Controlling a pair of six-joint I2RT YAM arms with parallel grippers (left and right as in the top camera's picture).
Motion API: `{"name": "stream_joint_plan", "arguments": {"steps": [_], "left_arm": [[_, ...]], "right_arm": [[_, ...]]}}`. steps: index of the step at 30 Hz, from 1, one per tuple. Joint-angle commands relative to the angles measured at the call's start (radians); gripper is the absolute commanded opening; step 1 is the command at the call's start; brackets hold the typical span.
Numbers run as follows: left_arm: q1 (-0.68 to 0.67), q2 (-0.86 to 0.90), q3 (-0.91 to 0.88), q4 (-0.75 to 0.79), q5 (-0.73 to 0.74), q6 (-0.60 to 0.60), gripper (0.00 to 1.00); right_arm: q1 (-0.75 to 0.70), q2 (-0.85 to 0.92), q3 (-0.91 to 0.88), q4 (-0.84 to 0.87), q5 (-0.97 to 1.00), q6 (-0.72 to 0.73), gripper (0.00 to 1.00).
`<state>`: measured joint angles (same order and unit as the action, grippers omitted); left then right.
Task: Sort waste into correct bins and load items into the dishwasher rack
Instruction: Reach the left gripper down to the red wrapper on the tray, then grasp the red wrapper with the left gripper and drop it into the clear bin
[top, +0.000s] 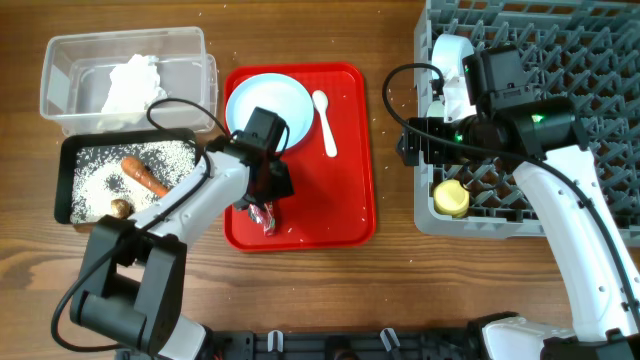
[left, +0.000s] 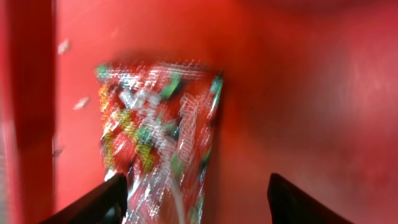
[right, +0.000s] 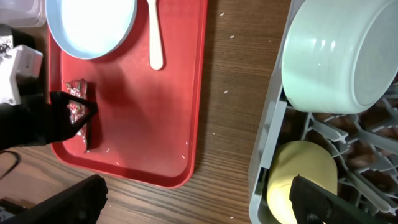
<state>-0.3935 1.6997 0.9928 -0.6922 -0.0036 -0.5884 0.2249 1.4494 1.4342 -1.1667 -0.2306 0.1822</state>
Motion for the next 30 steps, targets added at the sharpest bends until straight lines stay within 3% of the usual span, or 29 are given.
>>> {"name": "stream_joint_plan", "arguments": {"steps": [1, 6, 10, 16, 20, 23, 26, 30], "left_arm": [[-0.004, -0.002, -0.085, 0.09, -0.021, 0.031, 0.61], [-0.004, 0.0, -0.126, 0.132, -0.025, 0.034, 0.25], [-0.004, 0.0, -0.126, 0.132, -0.024, 0.034, 0.04], [0.0, -0.019, -0.066, 0.052, -0.016, 0.034, 0.04], [0.052, -0.072, 0.142, -0.159, -0.027, 0.082, 0.04], [0.128, -0.11, 0.335, -0.244, -0.13, 0.089, 0.04], [0.187, -0.12, 0.417, -0.193, -0.193, 0.144, 0.04], [0.279, -0.091, 0.424, 0.04, -0.226, 0.251, 0.04]], "right_arm": [[0.003, 0.005, 0.01, -0.008, 0.012, 0.0, 0.97], [0.003, 0.005, 0.01, -0.013, 0.016, 0.0, 0.97], [0.003, 0.005, 0.01, -0.013, 0.016, 0.0, 0.97], [0.003, 0.005, 0.01, -0.018, 0.027, 0.0, 0.97], [0.003, 0.005, 0.01, -0.016, 0.027, 0.002, 0.97], [0.003, 0.005, 0.01, -0.011, 0.027, 0.002, 0.97], [0.003, 0.005, 0.01, -0.004, 0.027, 0.004, 0.97], [0.003, 0.005, 0.01, 0.011, 0.027, 0.004, 0.97]]}}
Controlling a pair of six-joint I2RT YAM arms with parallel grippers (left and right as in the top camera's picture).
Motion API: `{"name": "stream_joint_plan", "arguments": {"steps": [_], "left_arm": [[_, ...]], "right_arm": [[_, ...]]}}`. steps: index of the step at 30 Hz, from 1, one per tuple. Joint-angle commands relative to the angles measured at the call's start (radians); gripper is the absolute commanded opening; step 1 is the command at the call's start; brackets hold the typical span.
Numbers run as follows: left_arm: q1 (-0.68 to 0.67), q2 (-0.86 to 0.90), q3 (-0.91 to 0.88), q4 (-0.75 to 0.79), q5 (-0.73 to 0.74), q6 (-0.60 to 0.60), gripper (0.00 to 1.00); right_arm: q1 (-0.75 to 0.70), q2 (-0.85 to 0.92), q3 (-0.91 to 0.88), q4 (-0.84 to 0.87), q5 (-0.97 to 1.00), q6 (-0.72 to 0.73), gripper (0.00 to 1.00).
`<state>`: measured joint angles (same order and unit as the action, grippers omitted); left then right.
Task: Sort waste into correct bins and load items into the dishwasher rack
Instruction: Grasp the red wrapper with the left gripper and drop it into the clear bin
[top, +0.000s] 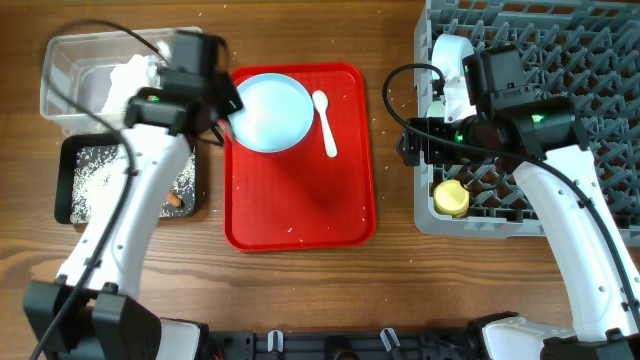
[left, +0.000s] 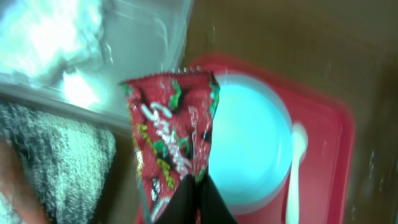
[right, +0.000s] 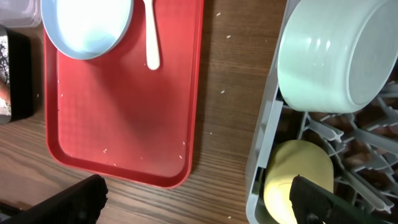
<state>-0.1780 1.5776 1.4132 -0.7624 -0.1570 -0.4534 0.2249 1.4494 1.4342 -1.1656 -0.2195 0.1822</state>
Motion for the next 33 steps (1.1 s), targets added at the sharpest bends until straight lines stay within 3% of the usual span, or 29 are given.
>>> {"name": "stream_joint_plan", "arguments": {"steps": [1, 5, 9, 11, 14, 17, 21, 26, 33], "left_arm": [[0.088, 0.055, 0.003, 0.174, -0.073, 0.138, 0.04], [0.177, 0.173, 0.003, 0.354, -0.073, 0.14, 0.05], [0.251, 0.294, 0.003, 0.462, -0.072, 0.138, 0.23], [0.276, 0.334, 0.004, 0.483, -0.072, 0.139, 0.37], [0.295, 0.341, 0.004, 0.488, -0.072, 0.14, 0.71], [0.299, 0.315, 0.013, 0.494, -0.071, 0.146, 0.91], [0.298, 0.227, 0.04, 0.467, -0.069, 0.162, 0.98], [0.298, -0.007, 0.062, 0.045, -0.02, 0.058, 1.0], [0.298, -0.167, 0.062, -0.266, 0.014, 0.049, 1.0]], "right_arm": [[0.003, 0.005, 0.01, 0.013, 0.016, 0.004, 0.97], [0.003, 0.005, 0.01, 0.013, 0.016, 0.002, 0.97], [0.003, 0.005, 0.01, 0.001, 0.016, 0.0, 0.97], [0.003, 0.005, 0.01, -0.002, 0.016, -0.002, 0.97], [0.003, 0.005, 0.01, -0.001, 0.016, -0.003, 0.97], [0.003, 0.005, 0.01, 0.002, 0.016, -0.003, 0.97], [0.003, 0.005, 0.01, 0.01, 0.016, -0.003, 0.97], [0.003, 0.005, 0.01, 0.071, -0.011, -0.01, 0.97], [0.058, 0.031, 0.01, 0.278, -0.052, -0.044, 0.93]]}}
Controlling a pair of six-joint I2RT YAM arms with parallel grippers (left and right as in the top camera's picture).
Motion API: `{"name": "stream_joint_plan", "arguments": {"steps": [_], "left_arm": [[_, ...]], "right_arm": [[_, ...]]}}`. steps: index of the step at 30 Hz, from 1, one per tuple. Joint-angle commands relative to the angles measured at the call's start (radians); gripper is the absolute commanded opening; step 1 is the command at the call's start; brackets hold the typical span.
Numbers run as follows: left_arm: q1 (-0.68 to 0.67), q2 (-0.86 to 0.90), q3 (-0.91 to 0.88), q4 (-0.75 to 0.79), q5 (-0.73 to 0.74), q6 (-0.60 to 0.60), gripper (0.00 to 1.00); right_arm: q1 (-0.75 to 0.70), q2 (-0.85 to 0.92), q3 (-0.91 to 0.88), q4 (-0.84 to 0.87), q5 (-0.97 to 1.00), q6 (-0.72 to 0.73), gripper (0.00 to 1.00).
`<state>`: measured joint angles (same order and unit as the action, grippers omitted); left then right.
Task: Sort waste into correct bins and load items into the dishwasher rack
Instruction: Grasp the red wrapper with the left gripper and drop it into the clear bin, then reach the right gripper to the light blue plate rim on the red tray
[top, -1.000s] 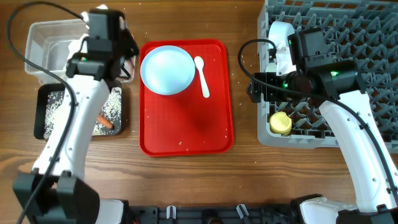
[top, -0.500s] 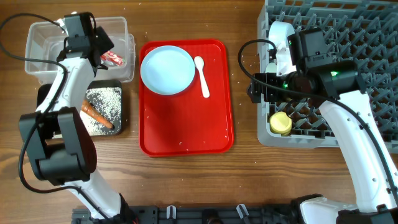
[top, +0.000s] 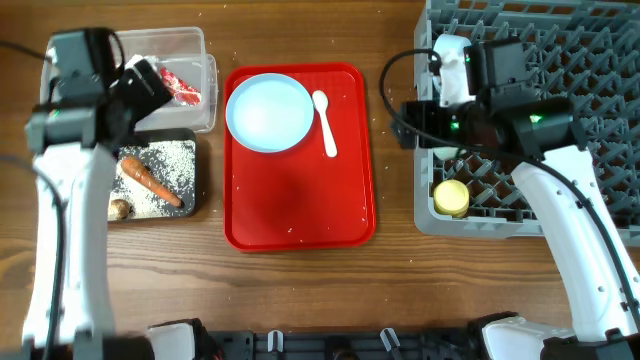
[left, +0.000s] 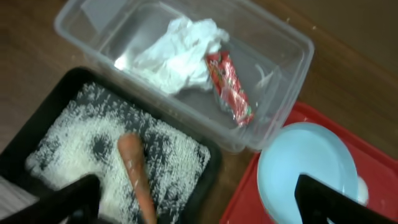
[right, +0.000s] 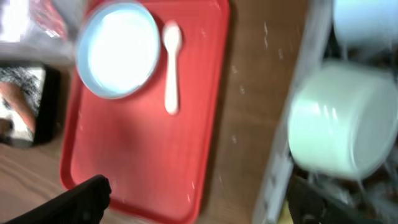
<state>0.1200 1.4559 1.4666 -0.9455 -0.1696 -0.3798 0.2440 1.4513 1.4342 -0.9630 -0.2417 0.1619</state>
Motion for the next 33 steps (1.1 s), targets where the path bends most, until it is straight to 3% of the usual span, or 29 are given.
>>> {"name": "stream_joint_plan", "arguments": {"steps": [1, 6, 13, 22, 33], "left_arm": [[0.0, -0.061, 0.009, -0.113, 0.027, -0.024, 1.0], [0.0, -0.076, 0.008, -0.133, 0.027, -0.024, 1.0], [0.0, -0.075, 0.008, -0.133, 0.027, -0.024, 1.0], [0.0, -0.075, 0.008, -0.133, 0.027, -0.024, 1.0], [0.0, -0.075, 0.008, -0.133, 0.027, -0.024, 1.0]], "right_arm": [[0.059, 0.044, 0.01, 0.126, -0.03, -0.023, 0.92], [0.148, 0.142, 0.01, 0.339, -0.025, 0.032, 0.87], [0.251, 0.376, 0.01, 0.613, 0.008, 0.37, 0.67], [0.303, 0.599, 0.01, 0.639, 0.069, 0.578, 0.58], [0.326, 0.73, 0.01, 0.721, 0.097, 0.6, 0.4]]}}
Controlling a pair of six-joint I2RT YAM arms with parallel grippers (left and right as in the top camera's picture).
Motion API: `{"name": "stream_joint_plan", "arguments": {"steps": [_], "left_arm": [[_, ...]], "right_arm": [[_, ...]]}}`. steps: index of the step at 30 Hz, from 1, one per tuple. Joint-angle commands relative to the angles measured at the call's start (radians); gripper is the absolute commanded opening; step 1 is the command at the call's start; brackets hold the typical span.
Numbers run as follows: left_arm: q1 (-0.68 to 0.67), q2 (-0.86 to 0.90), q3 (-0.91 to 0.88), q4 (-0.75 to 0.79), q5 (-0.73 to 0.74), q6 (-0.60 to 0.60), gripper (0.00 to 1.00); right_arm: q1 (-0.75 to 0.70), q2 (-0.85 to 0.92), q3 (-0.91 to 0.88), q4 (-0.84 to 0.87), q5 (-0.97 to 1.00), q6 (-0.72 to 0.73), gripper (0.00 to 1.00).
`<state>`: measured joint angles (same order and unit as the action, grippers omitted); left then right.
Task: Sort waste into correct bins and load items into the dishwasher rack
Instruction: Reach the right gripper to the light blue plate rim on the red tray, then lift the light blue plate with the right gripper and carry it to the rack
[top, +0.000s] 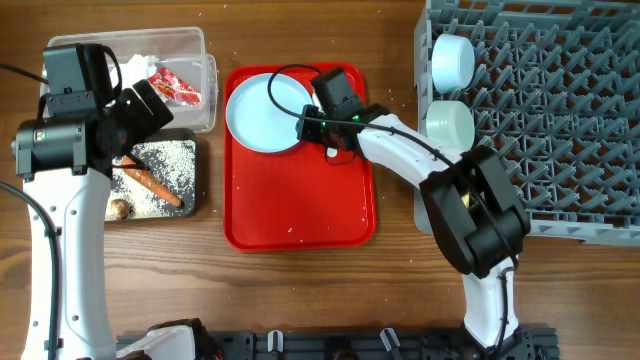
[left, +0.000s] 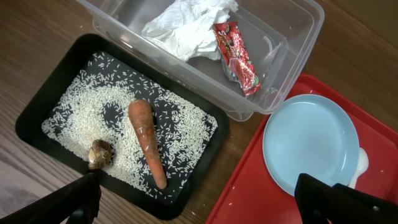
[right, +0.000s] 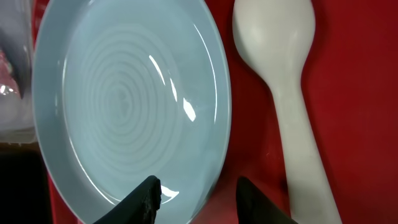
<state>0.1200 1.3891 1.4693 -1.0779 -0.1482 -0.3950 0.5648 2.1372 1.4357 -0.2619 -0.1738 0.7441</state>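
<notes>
A light blue plate (right: 130, 106) lies at the back of the red tray (top: 300, 200), with a white spoon (right: 292, 124) just to its right. My right gripper (right: 202, 202) is open and low over the plate's right rim, one finger above the plate and the other above the red strip between plate and spoon. In the clear bin (left: 286, 37) lie a red wrapper (left: 239, 59) and white tissue (left: 186, 28). My left gripper (left: 205, 205) is open and empty, high above the bins. The grey dishwasher rack (top: 540, 110) stands at the right.
A black tray (left: 50, 106) of rice holds a carrot (left: 146, 143) and a small brown lump (left: 99, 152). A white cup (top: 452, 60) and a pale green bowl (top: 450, 122) sit at the rack's left edge. My right arm stretches from the rack across the tray.
My right gripper has gone from beside the rack's left edge to the red tray, and now stands open astride the plate's right rim. The left arm has hardly shifted and stays open.
My left gripper was open over the red wrapper on the red tray. Then it was shut on the wrapper up by the clear bin. Then the wrapper lay in that bin and the gripper was open. The right arm stayed by the rack until now.
</notes>
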Motion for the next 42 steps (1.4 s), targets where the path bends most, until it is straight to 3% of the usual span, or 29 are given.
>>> {"name": "stream_joint_plan", "arguments": {"steps": [1, 7, 12, 19, 24, 33, 36, 42], "left_arm": [[0.0, -0.008, 0.005, -0.001, 0.006, -0.009, 1.0], [0.0, -0.008, 0.005, -0.001, 0.006, -0.01, 1.0], [0.0, -0.008, 0.005, -0.001, 0.006, -0.01, 1.0], [0.0, -0.008, 0.005, -0.001, 0.006, -0.009, 1.0], [0.0, -0.008, 0.005, 0.0, 0.006, -0.01, 1.0], [0.0, -0.008, 0.005, -0.001, 0.006, -0.009, 1.0], [0.0, -0.008, 0.005, -0.001, 0.006, -0.009, 1.0], [0.0, -0.008, 0.005, -0.001, 0.006, -0.009, 1.0]], "right_arm": [[0.005, 0.046, 0.009, 0.027, 0.028, 0.018, 0.38], [0.005, 0.052, 0.009, 0.046, 0.05, 0.015, 0.15], [0.005, 0.052, 0.009, 0.03, 0.05, -0.009, 0.05], [-0.007, 0.051, 0.009, 0.006, 0.013, -0.012, 0.04], [-0.043, 0.0, 0.011, -0.013, -0.129, -0.073, 0.04], [-0.15, -0.389, 0.012, -0.163, -0.275, -0.324, 0.04], [-0.209, -0.53, 0.012, -0.222, -0.181, -0.356, 0.04], [-0.318, -0.712, 0.012, -0.32, 0.253, -0.41, 0.04]]}}
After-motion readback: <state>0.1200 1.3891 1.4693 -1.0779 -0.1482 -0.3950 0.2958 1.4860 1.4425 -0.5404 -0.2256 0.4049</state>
